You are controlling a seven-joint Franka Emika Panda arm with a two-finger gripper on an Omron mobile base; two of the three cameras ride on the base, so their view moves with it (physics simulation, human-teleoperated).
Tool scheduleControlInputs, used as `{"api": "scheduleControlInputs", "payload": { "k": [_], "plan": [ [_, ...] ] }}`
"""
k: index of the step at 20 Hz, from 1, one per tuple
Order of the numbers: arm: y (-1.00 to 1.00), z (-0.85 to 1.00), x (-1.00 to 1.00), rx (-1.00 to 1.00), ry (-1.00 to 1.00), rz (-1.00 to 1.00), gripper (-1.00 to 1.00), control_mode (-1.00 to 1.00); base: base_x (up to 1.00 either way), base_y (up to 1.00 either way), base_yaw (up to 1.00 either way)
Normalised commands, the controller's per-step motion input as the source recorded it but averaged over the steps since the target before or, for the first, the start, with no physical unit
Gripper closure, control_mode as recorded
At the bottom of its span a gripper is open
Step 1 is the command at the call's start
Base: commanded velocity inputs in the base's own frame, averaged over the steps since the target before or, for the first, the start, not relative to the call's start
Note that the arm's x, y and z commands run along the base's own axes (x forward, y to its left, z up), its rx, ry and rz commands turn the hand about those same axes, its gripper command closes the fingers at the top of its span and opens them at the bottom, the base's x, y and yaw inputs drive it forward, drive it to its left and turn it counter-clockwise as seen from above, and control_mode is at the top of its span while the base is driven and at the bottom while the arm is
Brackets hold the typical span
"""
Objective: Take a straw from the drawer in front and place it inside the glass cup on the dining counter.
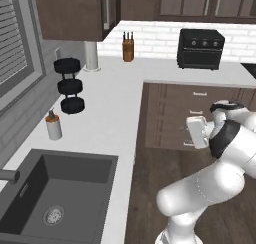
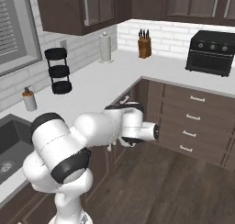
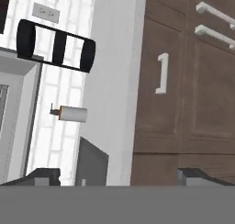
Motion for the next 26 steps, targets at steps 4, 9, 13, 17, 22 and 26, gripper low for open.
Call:
{"api": "scheduleControlInputs", "payload": {
  "k": [4,9,13,17,22,26],
  "plan": [
    [0.26,-0.71,0.53,0.2,0.0,0.09,-1.0,-1.0,0.0,0.0,0.0],
    [0.33,-0.55,0.4,0.21,0.0,0.09,-1.0,-1.0,0.0,0.0,0.0],
    [0.39,-0.54,0.14,0.15,-0.02,0.1,-1.0,-1.0,0.0,0.0,0.0],
    [0.27,-0.41,0.06,0.09,-0.07,0.11,-1.0,-1.0,0.0,0.0,0.0],
    [0.14,-0.26,0.35,0.07,-0.07,0.1,-1.0,-1.0,0.0,0.0,0.0],
    [0.34,-0.22,0.3,0.01,-0.12,0.06,-1.0,-1.0,0.0,0.0,0.0]
  ]
}}
